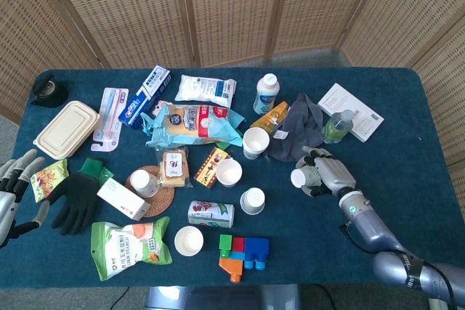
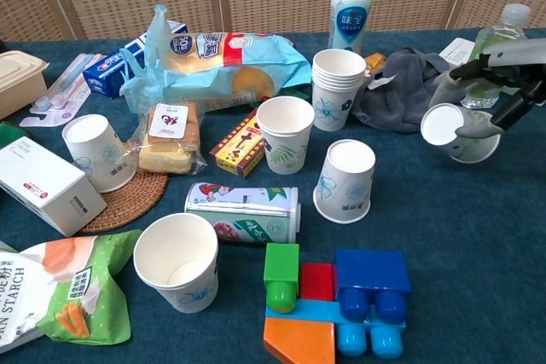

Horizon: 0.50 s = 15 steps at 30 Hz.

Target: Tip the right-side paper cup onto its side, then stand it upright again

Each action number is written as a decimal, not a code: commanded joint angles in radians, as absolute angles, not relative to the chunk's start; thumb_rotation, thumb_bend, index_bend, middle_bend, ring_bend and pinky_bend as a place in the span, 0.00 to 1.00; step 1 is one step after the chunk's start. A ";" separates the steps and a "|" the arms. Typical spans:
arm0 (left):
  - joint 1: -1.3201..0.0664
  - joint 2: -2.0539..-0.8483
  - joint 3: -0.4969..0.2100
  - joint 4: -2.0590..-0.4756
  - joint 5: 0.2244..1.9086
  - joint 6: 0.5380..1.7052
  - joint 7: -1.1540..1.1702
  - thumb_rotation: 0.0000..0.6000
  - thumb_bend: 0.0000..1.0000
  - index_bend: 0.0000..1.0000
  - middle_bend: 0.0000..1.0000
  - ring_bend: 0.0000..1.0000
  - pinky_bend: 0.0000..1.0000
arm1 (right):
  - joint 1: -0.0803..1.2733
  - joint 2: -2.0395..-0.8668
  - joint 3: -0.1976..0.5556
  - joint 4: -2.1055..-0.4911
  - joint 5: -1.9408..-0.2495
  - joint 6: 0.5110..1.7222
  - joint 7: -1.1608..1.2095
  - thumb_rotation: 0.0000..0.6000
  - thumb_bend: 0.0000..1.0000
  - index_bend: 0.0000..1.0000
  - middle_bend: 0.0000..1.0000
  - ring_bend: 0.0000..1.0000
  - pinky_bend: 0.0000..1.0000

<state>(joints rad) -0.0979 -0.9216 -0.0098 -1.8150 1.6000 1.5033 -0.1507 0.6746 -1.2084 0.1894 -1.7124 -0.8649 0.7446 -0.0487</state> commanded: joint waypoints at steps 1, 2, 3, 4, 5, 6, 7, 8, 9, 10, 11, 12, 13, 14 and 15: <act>-0.097 -0.921 -0.010 -1.817 1.601 1.506 -0.149 1.00 0.51 0.00 0.00 0.00 0.03 | 0.634 -1.161 0.260 -1.713 -0.919 0.617 0.173 1.00 0.37 0.43 0.00 0.00 0.00; -0.097 -0.920 -0.010 -1.819 1.601 1.506 -0.148 1.00 0.51 0.00 0.00 0.00 0.03 | 0.628 -1.159 0.269 -1.706 -0.932 0.599 0.209 1.00 0.37 0.43 0.00 0.00 0.00; -0.096 -0.919 -0.010 -1.820 1.601 1.506 -0.146 1.00 0.51 0.00 0.00 0.00 0.03 | 0.621 -1.157 0.278 -1.696 -0.953 0.579 0.252 1.00 0.37 0.42 0.00 0.00 0.00; -0.096 -0.919 -0.010 -1.822 1.601 1.507 -0.145 1.00 0.51 0.00 0.00 0.00 0.03 | 0.615 -1.158 0.286 -1.688 -0.967 0.565 0.285 1.00 0.37 0.42 0.00 0.00 0.00; -0.096 -0.918 -0.010 -1.823 1.602 1.507 -0.143 1.00 0.51 0.00 0.00 0.00 0.03 | 0.609 -1.158 0.295 -1.682 -0.980 0.550 0.322 1.00 0.37 0.42 0.00 0.00 0.00; -0.096 -0.917 -0.010 -1.826 1.602 1.508 -0.141 1.00 0.51 0.00 0.00 0.00 0.03 | 0.602 -1.159 0.306 -1.672 -1.001 0.532 0.365 1.00 0.37 0.42 0.00 0.00 0.00; -0.096 -0.916 -0.010 -1.827 1.602 1.509 -0.139 1.00 0.51 0.00 0.00 0.00 0.03 | 0.596 -1.160 0.314 -1.663 -1.018 0.519 0.397 1.00 0.37 0.42 0.00 0.00 0.00; -0.095 -0.915 -0.011 -1.829 1.602 1.510 -0.137 1.00 0.51 0.00 0.00 0.00 0.03 | 0.591 -1.161 0.321 -1.656 -1.034 0.507 0.427 1.00 0.37 0.42 0.00 0.00 0.00; -0.095 -0.914 -0.011 -1.831 1.602 1.511 -0.135 1.00 0.51 0.00 0.00 0.00 0.03 | 0.585 -1.163 0.329 -1.644 -1.057 0.495 0.461 1.00 0.37 0.42 0.00 0.00 0.00; -0.095 -0.914 -0.011 -1.833 1.602 1.511 -0.133 1.00 0.51 0.00 0.00 0.00 0.03 | 0.582 -1.165 0.332 -1.635 -1.075 0.487 0.483 1.00 0.36 0.42 0.00 0.00 0.00; -0.095 -0.914 -0.011 -1.834 1.602 1.511 -0.131 1.00 0.51 0.00 0.00 0.00 0.03 | 0.578 -1.167 0.336 -1.627 -1.090 0.479 0.507 1.00 0.36 0.41 0.00 0.00 0.00; -0.095 -0.913 -0.011 -1.837 1.602 1.510 -0.128 1.00 0.51 0.00 0.00 0.00 0.03 | 0.574 -1.169 0.341 -1.619 -1.109 0.468 0.538 1.00 0.36 0.41 0.00 0.00 0.00; -0.094 -0.913 -0.010 -1.838 1.602 1.510 -0.127 1.00 0.51 0.00 0.00 0.00 0.03 | 0.571 -1.171 0.343 -1.612 -1.125 0.462 0.559 1.00 0.36 0.41 0.00 0.00 0.00; -0.094 -0.912 -0.011 -1.840 1.602 1.510 -0.125 1.00 0.51 0.00 0.00 0.00 0.03 | 0.568 -1.174 0.345 -1.605 -1.142 0.457 0.577 1.00 0.36 0.41 0.00 0.00 0.00; -0.095 -0.912 -0.011 -1.842 1.602 1.510 -0.123 1.00 0.51 0.00 0.00 0.00 0.03 | 0.565 -1.179 0.346 -1.594 -1.163 0.453 0.601 1.00 0.36 0.41 0.00 0.00 0.00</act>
<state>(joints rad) -0.0945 -0.9123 -0.0106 -1.8411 1.6020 1.5101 -0.1237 0.5789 -1.1721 0.3327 -1.6189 -1.1262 0.4746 0.5624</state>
